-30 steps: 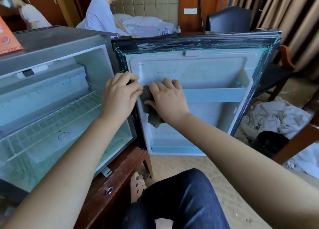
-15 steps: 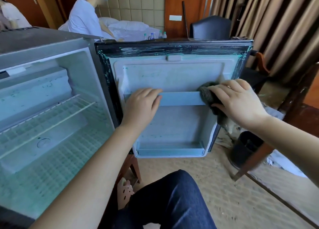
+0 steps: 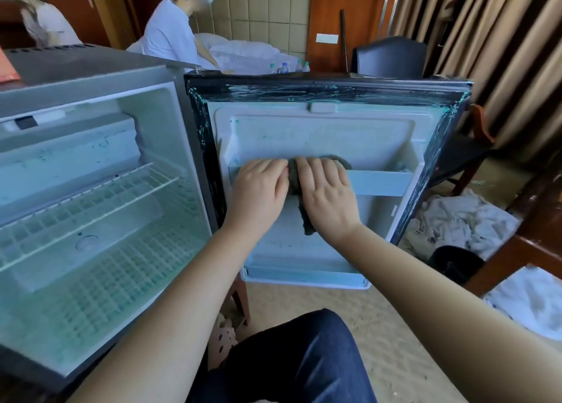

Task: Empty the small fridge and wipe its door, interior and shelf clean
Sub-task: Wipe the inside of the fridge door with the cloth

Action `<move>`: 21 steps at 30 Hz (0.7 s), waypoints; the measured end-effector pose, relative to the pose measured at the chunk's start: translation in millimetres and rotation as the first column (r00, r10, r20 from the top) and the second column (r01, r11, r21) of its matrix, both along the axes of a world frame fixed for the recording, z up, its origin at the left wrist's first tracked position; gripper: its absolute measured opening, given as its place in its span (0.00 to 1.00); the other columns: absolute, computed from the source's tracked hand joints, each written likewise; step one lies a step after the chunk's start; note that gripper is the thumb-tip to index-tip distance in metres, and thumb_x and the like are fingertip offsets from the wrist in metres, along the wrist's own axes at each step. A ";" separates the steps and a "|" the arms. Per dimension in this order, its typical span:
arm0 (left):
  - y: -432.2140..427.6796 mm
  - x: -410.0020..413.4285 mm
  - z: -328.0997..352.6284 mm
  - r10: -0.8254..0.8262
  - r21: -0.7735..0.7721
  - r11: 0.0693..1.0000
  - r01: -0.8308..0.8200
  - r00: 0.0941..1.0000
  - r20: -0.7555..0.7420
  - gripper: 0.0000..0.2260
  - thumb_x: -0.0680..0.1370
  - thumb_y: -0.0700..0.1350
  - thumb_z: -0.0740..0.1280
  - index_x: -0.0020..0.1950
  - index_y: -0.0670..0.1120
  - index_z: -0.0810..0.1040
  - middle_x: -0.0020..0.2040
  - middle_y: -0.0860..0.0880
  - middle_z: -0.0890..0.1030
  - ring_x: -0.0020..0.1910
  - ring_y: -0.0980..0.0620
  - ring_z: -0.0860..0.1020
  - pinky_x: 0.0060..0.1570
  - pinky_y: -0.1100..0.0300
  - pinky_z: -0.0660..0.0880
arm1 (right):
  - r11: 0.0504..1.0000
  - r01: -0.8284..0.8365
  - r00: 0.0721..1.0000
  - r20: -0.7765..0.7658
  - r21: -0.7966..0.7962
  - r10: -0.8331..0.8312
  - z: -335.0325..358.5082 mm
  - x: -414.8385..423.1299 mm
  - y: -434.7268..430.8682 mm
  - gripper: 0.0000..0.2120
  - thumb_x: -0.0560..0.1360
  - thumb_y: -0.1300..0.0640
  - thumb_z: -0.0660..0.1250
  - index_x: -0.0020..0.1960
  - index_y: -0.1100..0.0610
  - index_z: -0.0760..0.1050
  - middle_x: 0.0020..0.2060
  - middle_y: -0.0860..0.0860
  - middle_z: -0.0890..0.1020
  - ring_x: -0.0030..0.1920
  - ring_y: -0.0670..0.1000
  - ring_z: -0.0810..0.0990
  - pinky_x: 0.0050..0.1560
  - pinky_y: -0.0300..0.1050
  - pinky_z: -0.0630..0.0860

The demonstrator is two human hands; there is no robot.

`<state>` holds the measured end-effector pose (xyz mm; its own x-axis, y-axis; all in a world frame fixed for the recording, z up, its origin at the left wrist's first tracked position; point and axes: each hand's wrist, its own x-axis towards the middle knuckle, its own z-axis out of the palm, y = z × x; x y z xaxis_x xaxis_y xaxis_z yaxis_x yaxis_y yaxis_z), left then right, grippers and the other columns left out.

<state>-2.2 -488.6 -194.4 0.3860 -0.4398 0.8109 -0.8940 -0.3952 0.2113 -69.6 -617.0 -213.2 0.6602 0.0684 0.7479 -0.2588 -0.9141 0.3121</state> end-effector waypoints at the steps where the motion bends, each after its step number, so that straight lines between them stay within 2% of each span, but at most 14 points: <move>1: 0.2 0.5 -0.9 0.000 -0.002 1.000 0.000 1.000 -0.003 0.10 0.78 0.39 0.59 0.42 0.38 0.78 0.34 0.43 0.78 0.35 0.42 0.76 0.40 0.55 0.68 | 0.997 -0.045 0.998 0.037 -0.057 0.047 -0.1 -2.4 -6.9 0.34 0.62 0.58 0.74 0.65 0.65 0.68 0.47 0.56 0.76 0.46 0.58 0.70 0.56 0.50 0.67; 3: 1.0 -0.1 -2.7 -0.005 -0.011 1.000 0.005 1.000 -0.004 0.10 0.78 0.39 0.59 0.44 0.38 0.79 0.36 0.43 0.80 0.37 0.42 0.77 0.42 0.57 0.68 | 0.989 -0.105 0.991 0.075 -0.106 0.113 0.8 -7.3 -17.8 0.26 0.69 0.59 0.69 0.65 0.64 0.69 0.45 0.56 0.78 0.45 0.57 0.69 0.53 0.48 0.67; 6: 2.1 -1.8 -5.1 -0.006 -0.049 0.999 0.006 1.000 0.003 0.10 0.78 0.40 0.60 0.46 0.39 0.81 0.40 0.45 0.82 0.39 0.45 0.78 0.45 0.60 0.68 | 0.989 -0.129 0.986 0.093 -0.069 0.136 4.2 -20.1 -31.3 0.20 0.71 0.58 0.69 0.60 0.64 0.72 0.44 0.56 0.79 0.44 0.58 0.73 0.48 0.48 0.66; 10: 4.8 -3.2 -7.4 0.001 -0.117 0.993 0.000 1.000 0.012 0.10 0.78 0.40 0.60 0.44 0.39 0.81 0.39 0.46 0.82 0.41 0.50 0.75 0.45 0.61 0.67 | 0.989 -0.112 0.987 0.103 -0.095 0.122 7.8 -52.6 -55.1 0.15 0.75 0.56 0.66 0.57 0.62 0.72 0.42 0.56 0.78 0.45 0.58 0.69 0.47 0.50 0.66; 14: 8.6 -2.0 -9.7 -0.011 -0.130 0.991 0.015 1.000 0.029 0.10 0.78 0.39 0.60 0.43 0.39 0.80 0.38 0.47 0.82 0.41 0.53 0.73 0.45 0.62 0.66 | 0.990 -0.017 0.988 0.148 -0.137 0.038 6.3 -81.8 -71.2 0.17 0.76 0.53 0.66 0.58 0.64 0.72 0.41 0.58 0.78 0.46 0.59 0.70 0.48 0.51 0.66; 17: 9.5 -2.5 -10.4 0.002 -0.134 0.991 0.000 1.000 0.015 0.10 0.78 0.39 0.60 0.43 0.39 0.80 0.38 0.47 0.81 0.41 0.52 0.73 0.45 0.61 0.66 | 0.995 0.006 0.988 0.154 -0.097 0.009 5.5 -77.2 -57.2 0.18 0.77 0.50 0.64 0.57 0.65 0.73 0.40 0.59 0.76 0.44 0.60 0.72 0.50 0.53 0.67; 21: 17.2 0.3 -8.8 -0.010 -0.052 0.999 0.014 0.998 0.065 0.10 0.79 0.40 0.60 0.46 0.40 0.81 0.42 0.46 0.83 0.43 0.47 0.78 0.48 0.58 0.70 | 1.000 0.007 0.998 0.060 -0.020 -0.006 0.6 -45.5 -14.2 0.33 0.76 0.35 0.59 0.62 0.65 0.73 0.44 0.58 0.76 0.43 0.59 0.71 0.48 0.54 0.67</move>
<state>-1.9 -471.4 -203.1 0.3267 -0.4000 0.8563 -0.9111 -0.3744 0.1727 -115.1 -631.2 -212.6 0.6150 0.0798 0.7845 -0.2834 -0.9060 0.3144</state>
